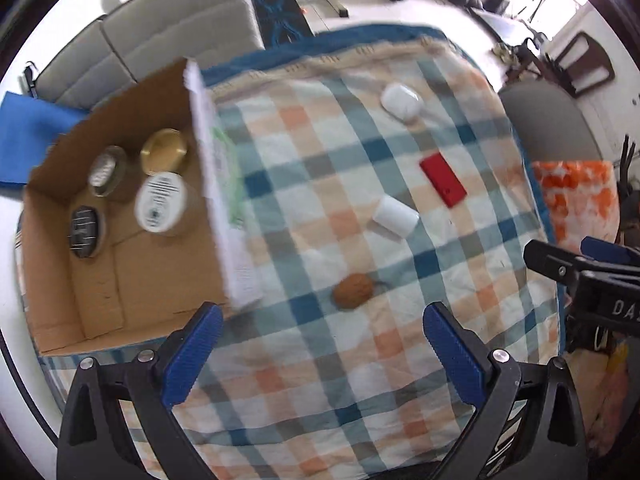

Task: Organize rigid objects
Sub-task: 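Grasp the walnut with left tool while right tool grasps the red case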

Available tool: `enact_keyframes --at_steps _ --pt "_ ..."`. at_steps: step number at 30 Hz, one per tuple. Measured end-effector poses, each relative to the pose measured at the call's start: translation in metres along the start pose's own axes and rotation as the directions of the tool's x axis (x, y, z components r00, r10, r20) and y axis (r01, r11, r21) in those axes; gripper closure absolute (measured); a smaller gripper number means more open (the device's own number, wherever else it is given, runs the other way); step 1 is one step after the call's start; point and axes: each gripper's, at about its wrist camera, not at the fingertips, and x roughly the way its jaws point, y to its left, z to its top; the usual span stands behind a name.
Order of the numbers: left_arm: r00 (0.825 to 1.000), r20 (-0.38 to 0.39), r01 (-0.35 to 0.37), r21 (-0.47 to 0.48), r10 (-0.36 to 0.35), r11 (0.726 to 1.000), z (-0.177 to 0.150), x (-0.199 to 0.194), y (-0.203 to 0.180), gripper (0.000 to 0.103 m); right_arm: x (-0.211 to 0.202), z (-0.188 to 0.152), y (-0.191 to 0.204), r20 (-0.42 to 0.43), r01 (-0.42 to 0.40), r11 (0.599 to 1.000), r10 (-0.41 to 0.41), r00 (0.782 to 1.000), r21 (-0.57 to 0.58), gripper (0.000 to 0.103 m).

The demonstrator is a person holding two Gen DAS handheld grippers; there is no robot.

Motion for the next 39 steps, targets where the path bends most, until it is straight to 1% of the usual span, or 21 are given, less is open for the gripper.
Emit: enact_keyframes --at_steps 1,5,6,10,11,12,13,14,15,18,20,22,23,25,27,28,29,31,33,36,39 --pt "1.000 -0.017 -0.002 0.005 0.002 1.000 0.001 0.014 -0.007 0.001 0.009 0.000 -0.007 -0.015 -0.002 1.000 0.002 1.000 0.006 0.001" --pt "0.994 -0.106 -0.032 0.019 0.033 0.999 0.003 0.067 -0.024 0.019 0.039 0.003 -0.023 -0.057 -0.003 1.000 0.003 0.998 -0.002 0.002" --pt "0.991 -0.132 -0.033 0.013 0.034 0.999 0.003 0.080 -0.026 0.021 0.047 0.005 -0.025 -0.067 -0.007 1.000 0.007 0.998 -0.007 0.002" --pt "0.978 -0.204 -0.051 -0.010 0.048 0.999 0.005 0.120 -0.028 0.022 0.071 0.014 -0.025 -0.085 -0.021 0.999 0.019 0.996 -0.028 0.002" --pt "0.977 -0.209 -0.052 -0.014 0.048 0.999 0.006 0.125 -0.028 0.027 0.077 0.018 -0.025 -0.084 -0.026 0.999 0.023 0.996 -0.032 0.002" --pt "0.974 -0.218 -0.061 -0.023 0.054 0.998 0.007 0.132 -0.028 0.035 0.082 0.021 -0.024 -0.081 -0.033 0.999 0.030 0.996 -0.033 0.002" --pt "0.970 -0.234 -0.068 -0.028 0.059 0.997 0.007 0.138 -0.028 0.056 0.088 0.026 -0.023 -0.080 -0.041 0.999 0.038 0.996 -0.033 0.004" --pt "0.968 -0.244 -0.071 -0.029 0.061 0.997 0.008 0.141 -0.028 0.064 0.093 0.030 -0.021 -0.083 -0.046 0.998 0.044 0.996 -0.030 0.005" --pt "0.967 -0.248 -0.075 -0.037 0.064 0.996 0.009 0.143 -0.029 0.064 0.098 0.036 -0.019 -0.087 -0.058 0.998 0.056 0.995 -0.025 0.008" --pt "0.975 -0.218 -0.067 -0.078 0.048 0.995 0.013 0.136 -0.028 0.064 0.111 0.053 -0.010 -0.091 -0.084 0.996 0.083 0.992 -0.016 0.014" --pt "0.980 -0.194 -0.063 -0.094 0.044 0.994 0.018 0.127 -0.028 0.064 0.120 0.067 0.000 -0.084 -0.095 0.995 0.093 0.992 -0.023 0.020" --pt "0.985 -0.168 -0.056 -0.107 0.038 0.993 0.023 0.120 -0.029 0.064 0.131 0.079 0.008 -0.083 -0.082 0.996 0.079 0.993 -0.034 0.032" --pt "0.986 -0.163 -0.051 -0.114 0.031 0.992 0.025 0.118 -0.029 0.064 0.137 0.085 0.011 -0.091 -0.069 0.997 0.066 0.994 -0.038 0.035" --pt "0.986 -0.167 -0.021 -0.159 -0.006 0.987 0.031 0.120 -0.025 0.064 0.153 0.093 0.015 -0.115 -0.045 0.998 0.041 0.992 -0.036 0.048" --pt "0.985 -0.169 -0.004 -0.196 -0.030 0.981 0.036 0.123 -0.020 0.064 0.155 0.095 0.016 -0.109 -0.033 0.999 0.029 0.994 -0.030 0.050" --pt "0.985 -0.171 0.001 -0.207 -0.037 0.978 0.039 0.124 -0.017 0.064 0.154 0.095 0.017 -0.106 -0.026 0.999 0.022 0.994 -0.031 0.055" --pt "0.984 -0.172 0.012 -0.223 -0.051 0.975 0.041 0.125 -0.015 0.064 0.154 0.093 0.017 -0.109 -0.021 0.999 0.017 0.994 -0.034 0.056" --pt "0.983 -0.174 0.018 -0.232 -0.060 0.972 0.045 0.124 -0.010 0.064 0.153 0.084 0.012 -0.127 -0.001 0.999 -0.003 0.992 -0.034 0.060" --pt "0.981 -0.180 0.025 -0.234 -0.069 0.972 0.049 0.126 -0.007 0.064 0.153 0.072 0.006 -0.168 0.003 0.999 -0.009 0.986 -0.032 0.062" --pt "0.977 -0.199 0.032 -0.235 -0.080 0.971 0.050 0.133 -0.006 0.064 0.155 0.052 -0.003 -0.246 -0.032 0.999 0.028 0.969 -0.011 0.064" --pt "0.974 -0.212 0.030 -0.228 -0.079 0.973 0.053 0.142 0.001 0.064 0.161 0.051 -0.011 -0.259 -0.069 0.996 0.082 0.962 0.058 0.062"
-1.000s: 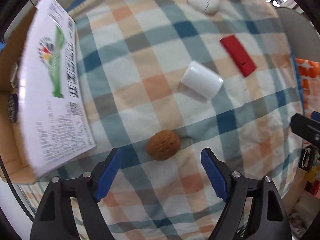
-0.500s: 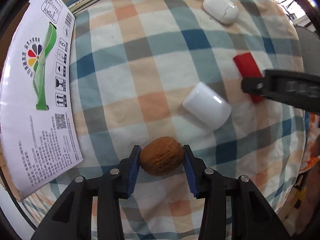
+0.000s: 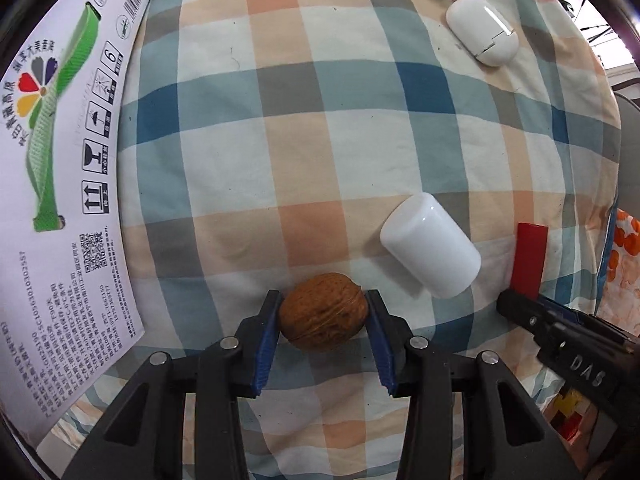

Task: Organize rigid objects
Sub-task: 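Grasp the walnut with left tool while right tool grasps the red case, then carry the walnut and red case into the box and release both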

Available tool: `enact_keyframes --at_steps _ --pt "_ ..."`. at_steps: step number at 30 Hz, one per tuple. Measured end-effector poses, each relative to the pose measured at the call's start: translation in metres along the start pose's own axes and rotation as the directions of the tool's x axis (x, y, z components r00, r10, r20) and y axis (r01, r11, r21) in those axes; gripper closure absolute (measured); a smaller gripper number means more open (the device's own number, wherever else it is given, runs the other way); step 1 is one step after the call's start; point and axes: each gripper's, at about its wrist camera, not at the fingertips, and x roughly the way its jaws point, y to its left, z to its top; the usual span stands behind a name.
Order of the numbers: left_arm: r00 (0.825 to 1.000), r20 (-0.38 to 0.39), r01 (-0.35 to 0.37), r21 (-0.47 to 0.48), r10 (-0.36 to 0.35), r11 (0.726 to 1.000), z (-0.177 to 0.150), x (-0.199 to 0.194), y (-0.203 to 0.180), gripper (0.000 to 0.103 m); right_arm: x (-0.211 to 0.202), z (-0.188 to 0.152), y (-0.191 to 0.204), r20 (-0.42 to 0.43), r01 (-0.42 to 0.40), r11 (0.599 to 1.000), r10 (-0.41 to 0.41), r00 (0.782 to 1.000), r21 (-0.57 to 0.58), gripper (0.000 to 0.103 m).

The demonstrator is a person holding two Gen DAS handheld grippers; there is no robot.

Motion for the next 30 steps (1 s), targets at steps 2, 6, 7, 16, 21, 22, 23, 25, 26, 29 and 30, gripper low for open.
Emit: enact_keyframes --at_steps 2,6,7,16,21,22,23,25,26,29,30 --pt "1.000 -0.002 -0.004 0.002 0.004 1.000 0.001 0.000 -0.002 0.064 0.002 0.004 0.000 -0.001 0.002 1.000 -0.002 1.000 0.005 0.061" --pt "1.000 0.002 -0.010 0.010 0.010 1.000 0.002 -0.001 -0.005 0.064 0.004 0.005 0.021 0.019 0.103 0.993 -0.102 0.995 -0.053 0.060" --pt "1.000 0.004 -0.014 0.014 0.014 1.000 0.001 -0.002 -0.007 0.064 0.004 0.004 0.025 0.031 0.121 0.991 -0.119 0.992 -0.056 0.061" --pt "0.998 0.055 -0.020 0.046 0.017 0.999 -0.022 -0.019 -0.024 0.064 -0.011 -0.033 0.033 0.088 0.123 0.990 -0.117 0.989 -0.072 0.067" --pt "0.995 0.096 0.005 0.070 -0.012 0.998 -0.033 -0.045 -0.031 0.064 -0.038 -0.050 0.025 0.126 0.086 0.993 -0.076 0.989 -0.077 0.067" --pt "0.994 0.109 0.011 0.077 -0.020 0.997 -0.036 -0.052 -0.032 0.064 -0.045 -0.055 0.025 0.138 0.075 0.994 -0.064 0.988 -0.078 0.067" --pt "0.992 0.123 0.017 0.086 -0.027 0.996 -0.038 -0.060 -0.033 0.064 -0.052 -0.060 0.027 0.149 0.069 0.994 -0.056 0.987 -0.082 0.067" --pt "0.987 0.154 0.032 0.100 -0.047 0.994 -0.044 -0.079 -0.037 0.064 -0.067 -0.069 0.029 0.172 0.044 0.995 -0.029 0.985 -0.086 0.067" --pt "0.985 0.166 0.036 0.105 -0.054 0.994 -0.046 -0.086 -0.038 0.064 -0.074 -0.072 0.032 0.181 0.041 0.995 -0.024 0.983 -0.092 0.067" --pt "0.972 0.221 0.058 0.119 -0.084 0.991 -0.053 -0.121 -0.036 0.064 -0.103 -0.077 0.032 0.216 0.024 0.994 0.000 0.976 -0.110 0.067" --pt "0.968 0.236 0.063 0.121 -0.090 0.991 -0.056 -0.130 -0.031 0.064 -0.113 -0.086 0.028 0.231 0.018 0.993 0.009 0.973 -0.113 0.067"
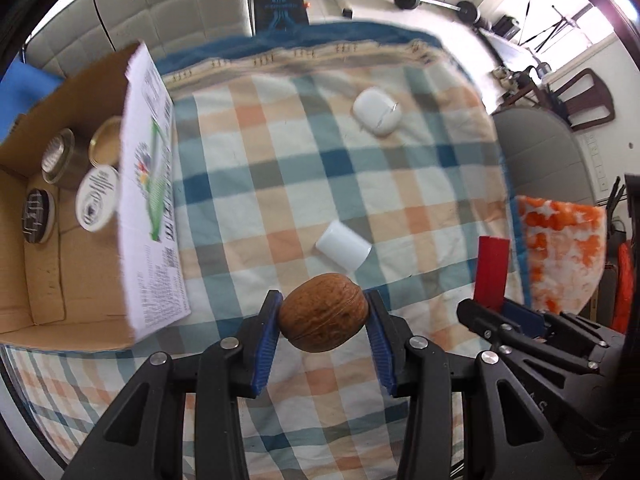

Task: Organize rigid objects
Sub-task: 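Carry the walnut and red case into the box and release both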

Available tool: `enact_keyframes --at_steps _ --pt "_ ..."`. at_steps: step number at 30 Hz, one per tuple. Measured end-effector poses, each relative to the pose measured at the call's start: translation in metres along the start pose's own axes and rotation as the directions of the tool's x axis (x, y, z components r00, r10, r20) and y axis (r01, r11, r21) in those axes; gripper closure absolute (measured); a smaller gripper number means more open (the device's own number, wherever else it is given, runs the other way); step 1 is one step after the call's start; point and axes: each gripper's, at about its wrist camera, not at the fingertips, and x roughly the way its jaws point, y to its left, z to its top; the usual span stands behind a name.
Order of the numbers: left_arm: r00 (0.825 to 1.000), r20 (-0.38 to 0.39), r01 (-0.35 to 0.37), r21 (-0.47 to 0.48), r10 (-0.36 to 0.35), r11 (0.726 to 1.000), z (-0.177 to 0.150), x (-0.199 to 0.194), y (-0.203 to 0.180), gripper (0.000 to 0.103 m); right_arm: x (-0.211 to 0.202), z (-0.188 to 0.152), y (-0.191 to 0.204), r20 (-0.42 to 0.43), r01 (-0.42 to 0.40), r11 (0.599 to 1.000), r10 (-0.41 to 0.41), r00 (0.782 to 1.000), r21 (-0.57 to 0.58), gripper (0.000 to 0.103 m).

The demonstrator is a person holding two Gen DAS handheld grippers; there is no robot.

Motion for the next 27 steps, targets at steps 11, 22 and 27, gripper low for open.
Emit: enact_keyframes --at_steps 11,22,27 --pt "0.982 0.186 -0.011 -0.022 0.015 1.000 -0.006 -0.109 0.074 0.064 -0.089 -0.009 0.088 0.141 -0.048 0.992 0.064 0.988 -0.117 0.067" --pt "0.975 0.204 -0.049 -0.186 0.087 0.981 -0.035 -0.137 0.209 0.064 -0.084 -0.021 0.233 0.120 -0.091 0.953 0.130 0.984 -0.291 0.067" --pt "0.982 0.160 -0.062 -0.247 0.104 0.967 -0.040 -0.122 0.265 0.064 -0.057 -0.022 0.295 0.080 -0.097 0.933 0.133 0.988 -0.346 0.067"
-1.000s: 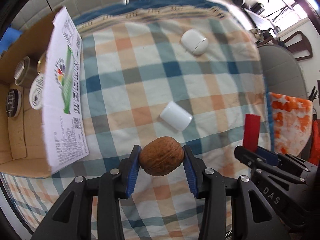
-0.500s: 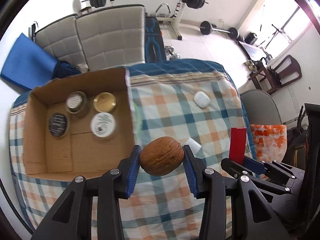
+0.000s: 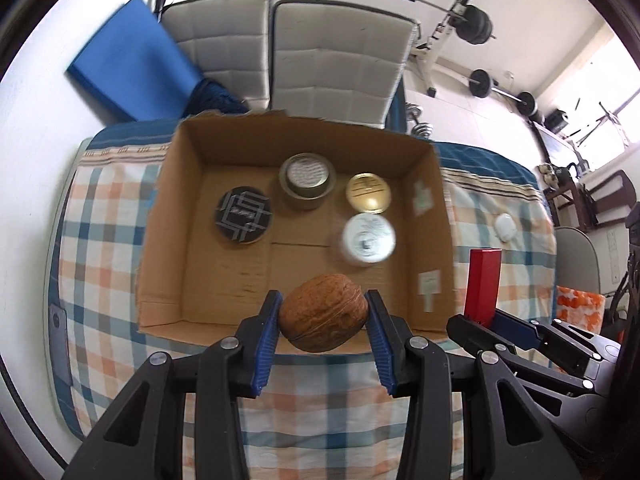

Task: Organize rigid objects
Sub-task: 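Carry the walnut and red case into the box and release both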

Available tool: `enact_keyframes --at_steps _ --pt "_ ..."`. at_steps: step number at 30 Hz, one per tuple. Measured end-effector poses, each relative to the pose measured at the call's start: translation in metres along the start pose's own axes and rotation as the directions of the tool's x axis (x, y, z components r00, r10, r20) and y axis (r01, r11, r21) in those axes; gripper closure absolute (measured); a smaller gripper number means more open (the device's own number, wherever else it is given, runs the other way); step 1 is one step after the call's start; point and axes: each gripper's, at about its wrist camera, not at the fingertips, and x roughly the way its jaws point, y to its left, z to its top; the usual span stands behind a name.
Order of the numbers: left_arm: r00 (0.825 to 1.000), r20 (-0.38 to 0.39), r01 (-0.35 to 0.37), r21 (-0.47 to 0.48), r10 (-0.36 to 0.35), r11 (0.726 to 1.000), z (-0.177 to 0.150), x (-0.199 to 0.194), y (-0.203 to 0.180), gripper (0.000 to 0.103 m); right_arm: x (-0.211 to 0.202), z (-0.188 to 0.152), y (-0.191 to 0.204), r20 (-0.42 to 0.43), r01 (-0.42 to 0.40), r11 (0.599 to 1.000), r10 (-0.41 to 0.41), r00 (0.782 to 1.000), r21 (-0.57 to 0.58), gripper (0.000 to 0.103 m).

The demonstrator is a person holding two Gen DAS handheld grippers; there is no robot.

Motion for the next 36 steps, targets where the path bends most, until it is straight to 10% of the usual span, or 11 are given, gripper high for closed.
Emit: enact_keyframes --at_steps 20,36 --pt "0.933 -0.351 0.035 -0.137 -0.081 0.990 0.026 0.162 0.102 0.064 0.196 0.036 0.050 -0.248 0.007 1.000 -0.006 0.969 0.006 0.067" --pt "0.905 -0.422 -0.011 -0.117 -0.040 0.993 0.016 0.184 0.108 0.061 0.234 0.039 0.053 -0.334 0.060 0.998 -0.055 0.941 0.005 0.065"
